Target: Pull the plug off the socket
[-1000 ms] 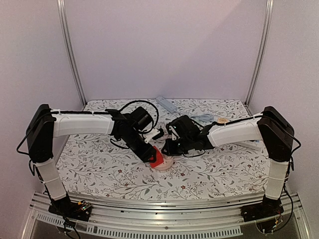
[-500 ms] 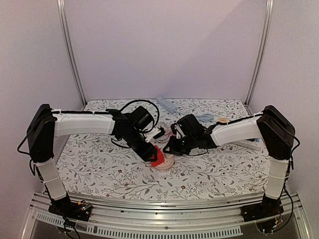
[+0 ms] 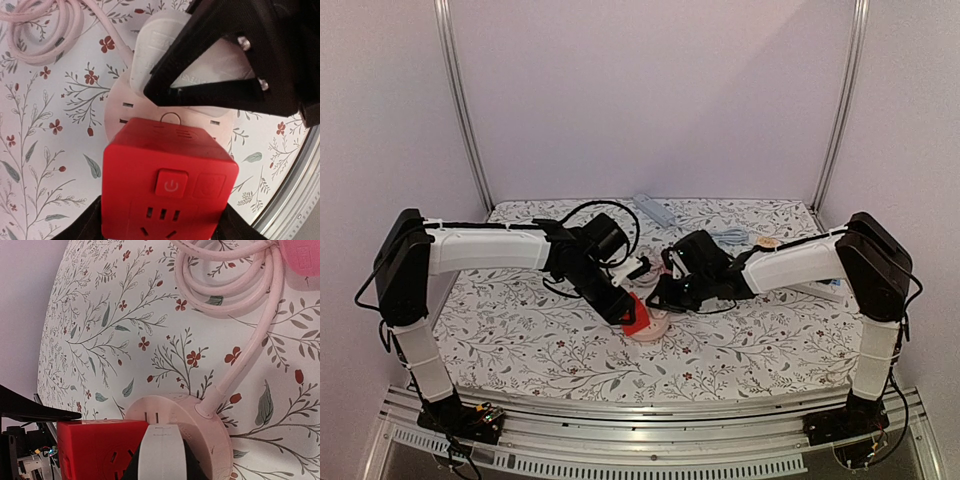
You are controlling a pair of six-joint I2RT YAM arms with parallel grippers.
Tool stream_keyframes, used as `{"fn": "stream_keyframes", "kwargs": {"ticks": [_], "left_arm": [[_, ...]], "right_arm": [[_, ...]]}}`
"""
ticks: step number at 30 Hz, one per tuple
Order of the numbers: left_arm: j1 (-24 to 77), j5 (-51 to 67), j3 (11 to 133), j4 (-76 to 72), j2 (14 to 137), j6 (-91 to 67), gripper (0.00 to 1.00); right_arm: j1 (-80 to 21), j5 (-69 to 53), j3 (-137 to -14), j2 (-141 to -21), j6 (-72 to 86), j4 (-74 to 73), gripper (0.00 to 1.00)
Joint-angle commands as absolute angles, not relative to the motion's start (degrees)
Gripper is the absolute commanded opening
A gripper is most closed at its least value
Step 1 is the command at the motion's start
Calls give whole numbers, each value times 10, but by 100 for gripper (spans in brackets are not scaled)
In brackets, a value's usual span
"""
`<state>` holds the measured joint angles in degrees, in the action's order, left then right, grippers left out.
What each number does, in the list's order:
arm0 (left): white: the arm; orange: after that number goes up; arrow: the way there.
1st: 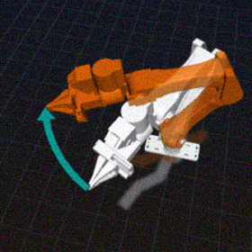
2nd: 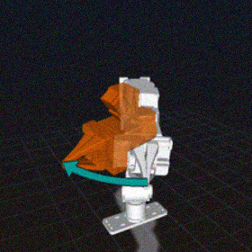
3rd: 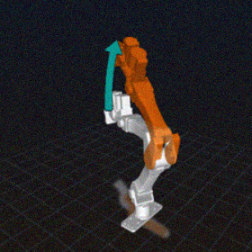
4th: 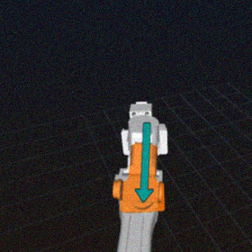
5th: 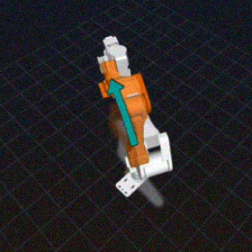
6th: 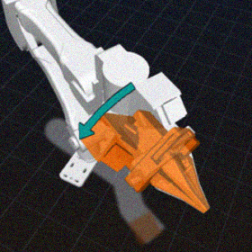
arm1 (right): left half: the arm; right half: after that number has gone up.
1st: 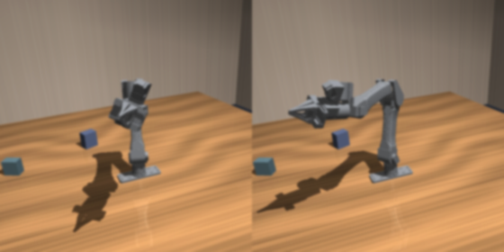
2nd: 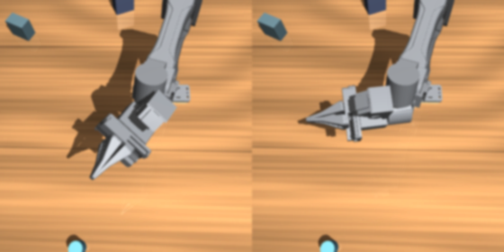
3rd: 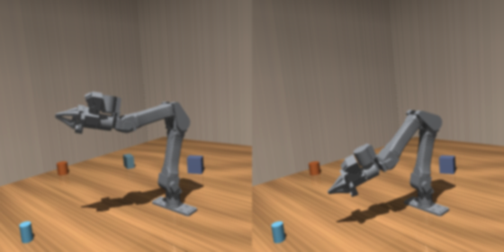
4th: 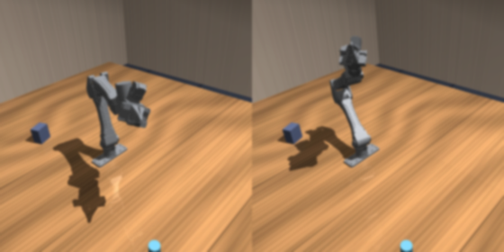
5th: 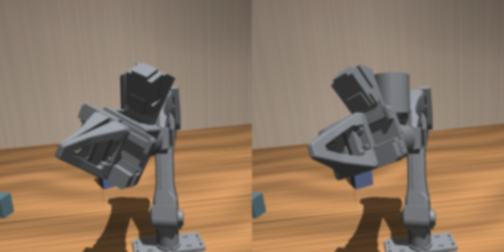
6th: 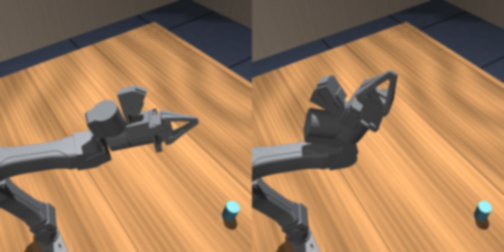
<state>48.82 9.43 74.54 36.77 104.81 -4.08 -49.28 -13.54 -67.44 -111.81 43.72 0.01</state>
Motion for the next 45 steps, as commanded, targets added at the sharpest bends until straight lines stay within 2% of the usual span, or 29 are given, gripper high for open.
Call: {"fn": "stream_keyframes", "kwargs": {"ticks": [1, 9, 17, 30, 45], "left_arm": [[496, 99, 742, 368, 1077, -59, 39], [493, 98, 742, 368, 1077, -60, 38], [492, 99, 742, 368, 1081, -61, 38], [492, 95, 744, 371, 1083, -61, 38], [488, 92, 751, 374, 1082, -61, 37]], "right_arm": [[-534, -123, -699, -1091, 400, -36, 0], [-554, -53, -714, -1080, 337, -113, 0], [-552, -38, -712, -1077, 346, -118, 0], [-510, -123, -676, -1070, 469, -34, 0], [-510, -129, -669, -1054, 427, -36, 0]]}}
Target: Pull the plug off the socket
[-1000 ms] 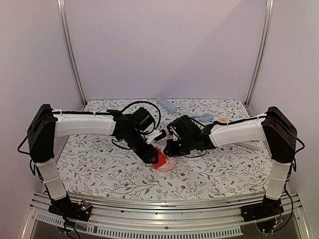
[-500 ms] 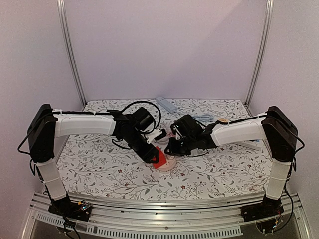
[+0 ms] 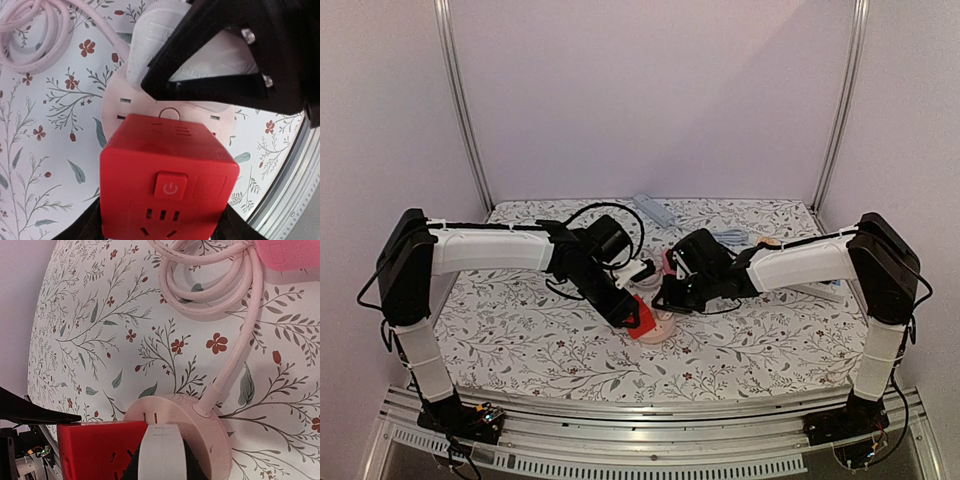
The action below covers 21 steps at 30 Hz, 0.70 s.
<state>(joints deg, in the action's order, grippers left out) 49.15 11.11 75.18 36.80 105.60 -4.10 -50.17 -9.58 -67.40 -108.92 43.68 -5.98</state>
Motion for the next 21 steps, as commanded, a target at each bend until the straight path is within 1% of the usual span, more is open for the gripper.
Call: {"fn": "stream_keyframes", "kwargs": {"ticks": [1, 6, 10, 16, 21], "left_arm": [[486, 93, 752, 374, 1081, -61, 37], [478, 104, 754, 373, 1078, -65, 37], [470, 113, 755, 373, 1073, -67, 37], [467, 111, 754, 373, 1070, -68, 37], [469, 93, 753, 375, 1072, -62, 37]], "right_arm": [[-513, -124, -667, -1051, 421, -38, 0], [-535, -95, -670, -1030, 370, -74, 0], [-541, -94, -667, -1025, 353, -86, 0], [-542, -91, -662, -1017, 351, -86, 0], [-529, -93, -667, -1029, 395, -81, 0]]}}
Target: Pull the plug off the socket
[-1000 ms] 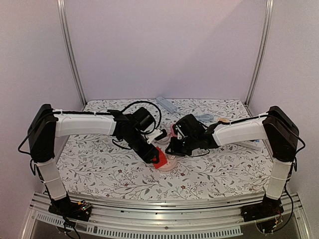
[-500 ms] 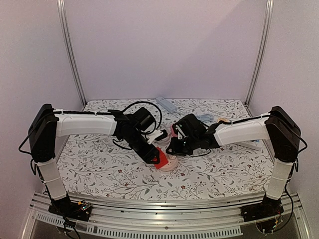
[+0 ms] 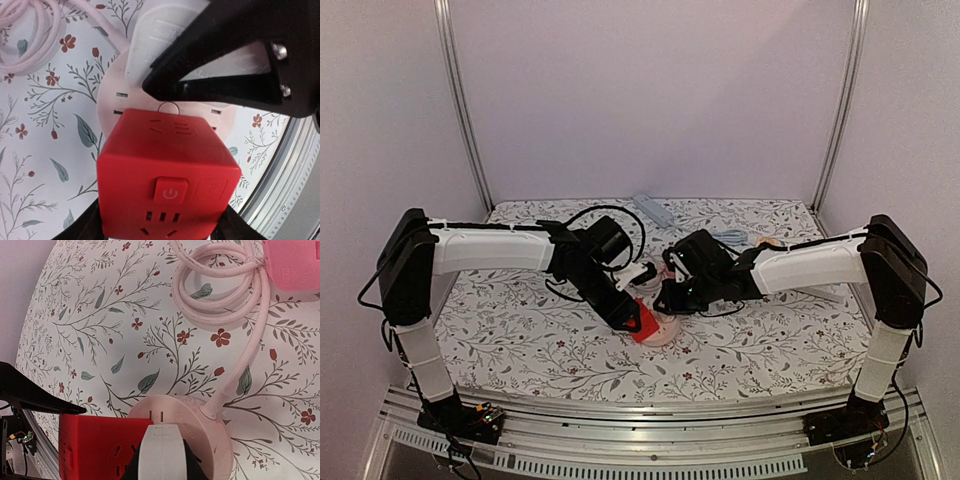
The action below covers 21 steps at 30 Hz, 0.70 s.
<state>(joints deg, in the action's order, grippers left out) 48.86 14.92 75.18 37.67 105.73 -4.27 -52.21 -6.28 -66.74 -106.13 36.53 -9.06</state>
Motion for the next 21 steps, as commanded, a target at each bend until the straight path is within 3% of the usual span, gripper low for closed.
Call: {"fn": "stream_keyframes", "kwargs": {"ticks": [1, 21], "left_arm": [[470, 89, 752, 377, 1072, -61, 37], [474, 101, 754, 378, 1074, -62, 37]], "right_arm": [[-525, -97, -666, -1031, 407, -76, 0], [-512, -125, -638, -1025, 406, -33, 0]]}}
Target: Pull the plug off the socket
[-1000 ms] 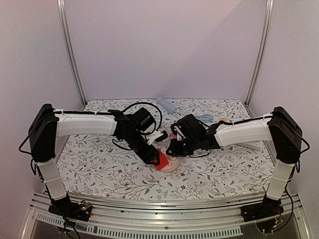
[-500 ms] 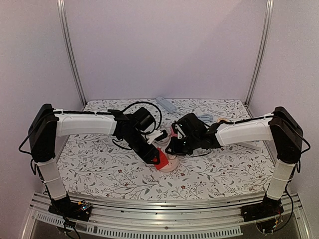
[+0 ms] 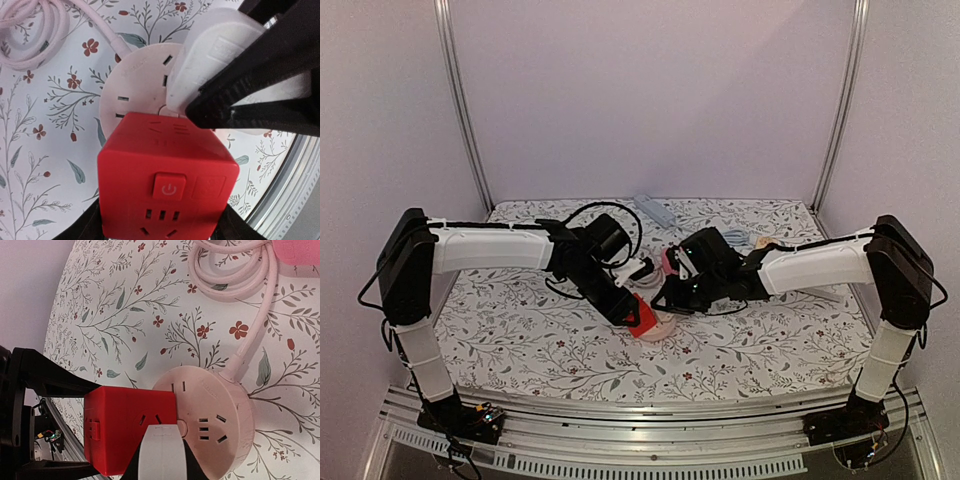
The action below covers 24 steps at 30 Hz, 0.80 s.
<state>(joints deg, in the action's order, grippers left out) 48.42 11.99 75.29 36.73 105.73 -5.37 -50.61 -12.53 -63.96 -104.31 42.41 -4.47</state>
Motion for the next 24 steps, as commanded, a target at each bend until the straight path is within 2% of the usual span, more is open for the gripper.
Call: {"fn": "stream_keyframes", "kwargs": {"ticks": [1, 6, 9, 11, 14, 15, 19, 24], "left_arm": [[474, 101, 754, 378, 1074, -62, 37], [474, 101, 755, 378, 1074, -62, 37], [472, 109, 755, 375, 1062, -59, 43], [470, 136, 749, 363, 1042, -52, 52], [463, 182, 733, 335, 1005, -54, 81], [461, 195, 730, 328, 996, -56, 85], [444, 220, 725, 313, 969, -67, 90], [389, 276, 716, 284, 936, -95, 91]], "right_arm": [[-513, -123, -639, -1025, 405, -33, 0], [-519, -92, -632, -1006, 393, -32, 0], [-519, -70, -622, -980, 376, -33, 0], [-519, -49, -611, -965, 371, -34, 0], [-518, -23, -599, -944, 367, -40, 0], [-518, -10, -597, -939, 365, -49, 0], [-507, 83, -591, -913, 381, -125, 0], [-491, 128, -529, -866, 425, -157, 0]]}}
